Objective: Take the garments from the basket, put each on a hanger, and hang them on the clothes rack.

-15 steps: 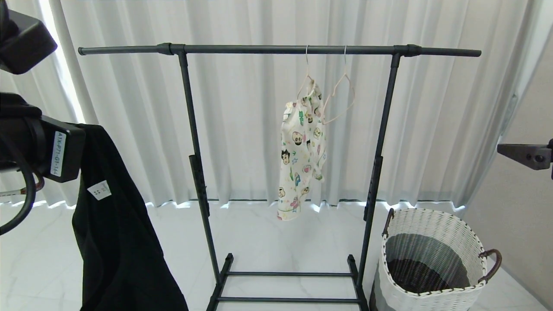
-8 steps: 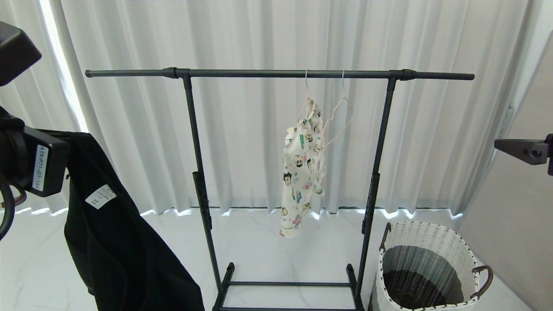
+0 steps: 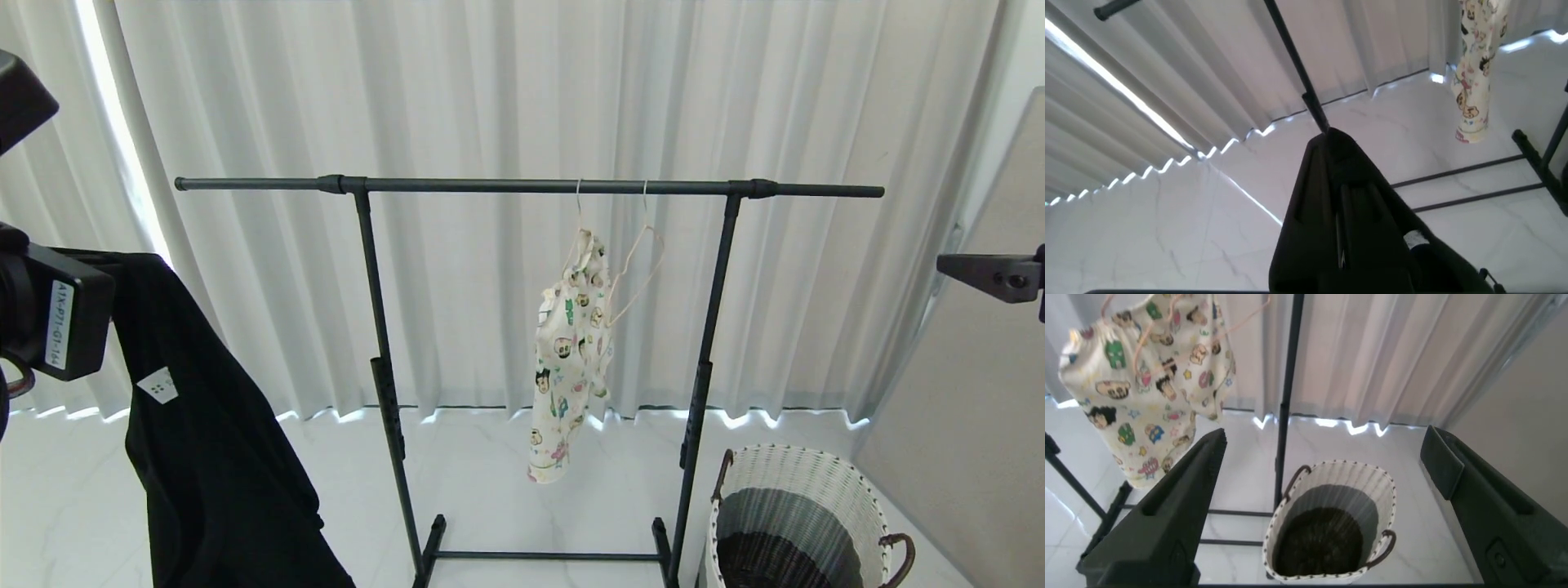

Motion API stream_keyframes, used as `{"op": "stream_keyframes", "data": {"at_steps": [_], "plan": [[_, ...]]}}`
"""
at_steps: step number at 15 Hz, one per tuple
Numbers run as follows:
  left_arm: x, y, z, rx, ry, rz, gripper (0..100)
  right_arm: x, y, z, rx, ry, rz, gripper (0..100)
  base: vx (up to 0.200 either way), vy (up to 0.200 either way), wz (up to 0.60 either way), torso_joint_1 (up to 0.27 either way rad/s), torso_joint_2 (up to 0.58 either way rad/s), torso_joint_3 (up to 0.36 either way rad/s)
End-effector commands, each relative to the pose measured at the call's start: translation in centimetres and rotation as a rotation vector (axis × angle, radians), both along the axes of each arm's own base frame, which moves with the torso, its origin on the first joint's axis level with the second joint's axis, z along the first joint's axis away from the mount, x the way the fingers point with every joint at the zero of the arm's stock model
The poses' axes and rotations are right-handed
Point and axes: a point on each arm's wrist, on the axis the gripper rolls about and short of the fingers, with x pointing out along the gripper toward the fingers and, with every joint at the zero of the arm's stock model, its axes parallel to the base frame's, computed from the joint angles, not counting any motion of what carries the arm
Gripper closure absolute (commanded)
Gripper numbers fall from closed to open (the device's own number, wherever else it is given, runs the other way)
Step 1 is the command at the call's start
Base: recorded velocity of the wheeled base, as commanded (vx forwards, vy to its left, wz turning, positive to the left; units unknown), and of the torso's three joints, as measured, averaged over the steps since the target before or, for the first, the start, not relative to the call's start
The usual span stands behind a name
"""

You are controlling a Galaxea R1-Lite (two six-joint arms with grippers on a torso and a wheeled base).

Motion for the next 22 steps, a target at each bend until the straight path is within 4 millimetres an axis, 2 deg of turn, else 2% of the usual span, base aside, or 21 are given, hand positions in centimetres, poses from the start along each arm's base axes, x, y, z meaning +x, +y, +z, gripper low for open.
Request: {"op": "stream_keyframes", "data": {"at_steps": [1,6,11,21,22], "plan": [[0.0,0.0,-0.02,-0.001,0.001,0.001,100,0.0,0.02,0.01,0.0,0.0,0.001,0,0.0,0.0,0.0,0.217,-0.5,-0.266],[0.06,0.01,-0.04,0.0,0.002,0.003,100,-0.02,0.01,-0.18,-0.016,0.005,0.001,0,0.0,0.0,0.0,0.232,-0.51,-0.278],[-0.01,0.01,0.11,-0.002,-0.004,0.003,100,-0.01,0.01,-0.21,-0.018,0.005,0.001,0,0.0,0.0,0.0,0.049,-0.1,-0.055],[-0.4,0.17,0.18,-0.005,-0.013,0.004,100,0.25,0.12,-0.02,-0.012,-0.031,0.003,0,0.0,0.2,0.0,0.004,0.0,0.0],[-0.45,0.18,0.2,-0.006,-0.014,0.003,100,0.43,0.2,-0.19,-0.019,-0.032,0.004,0,0.0,0.0,0.0,0.0,0.0,0.0]]}}
